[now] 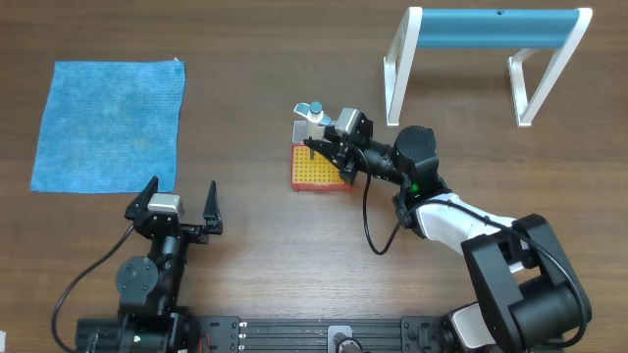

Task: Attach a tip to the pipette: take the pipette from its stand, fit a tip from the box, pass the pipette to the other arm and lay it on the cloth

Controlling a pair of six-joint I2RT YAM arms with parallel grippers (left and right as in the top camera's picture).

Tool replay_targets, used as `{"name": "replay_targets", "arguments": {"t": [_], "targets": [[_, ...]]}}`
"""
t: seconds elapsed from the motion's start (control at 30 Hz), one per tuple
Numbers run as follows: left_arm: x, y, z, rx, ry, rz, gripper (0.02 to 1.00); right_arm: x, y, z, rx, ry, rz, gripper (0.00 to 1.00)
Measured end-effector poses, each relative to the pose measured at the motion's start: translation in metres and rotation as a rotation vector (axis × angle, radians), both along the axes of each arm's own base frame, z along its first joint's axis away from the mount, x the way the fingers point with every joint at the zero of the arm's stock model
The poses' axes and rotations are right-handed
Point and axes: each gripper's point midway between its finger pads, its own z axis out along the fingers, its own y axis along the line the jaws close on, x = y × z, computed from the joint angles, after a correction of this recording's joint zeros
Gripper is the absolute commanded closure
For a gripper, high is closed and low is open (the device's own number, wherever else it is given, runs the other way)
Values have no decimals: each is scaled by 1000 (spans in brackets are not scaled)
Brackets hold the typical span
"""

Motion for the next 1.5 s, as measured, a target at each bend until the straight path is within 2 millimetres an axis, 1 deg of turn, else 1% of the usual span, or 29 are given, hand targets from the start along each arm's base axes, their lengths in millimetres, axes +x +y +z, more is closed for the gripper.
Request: {"name": "replay_targets", "arguments": {"t": [0.37,0.47,0.57,1.2,1.33,1.5], "targets": [[0,0,0,0,0,0,20,1,-1,-3,-9,-6,-4,925],[0,0,0,0,0,0,20,-1,-2,-8,-26,33,-5,925],[0,0,0,0,0,0,20,-3,-3,-4,-29,32,-5,923],[0,0,0,0,0,0,20,-3,-3,-5,-43,4,-2,921],[0,0,0,0,0,0,23,0,-3,-5,-47,1,-22,925],[0,0,0,0,0,0,20,0,-3,-8,-55,11,-29,925]]}}
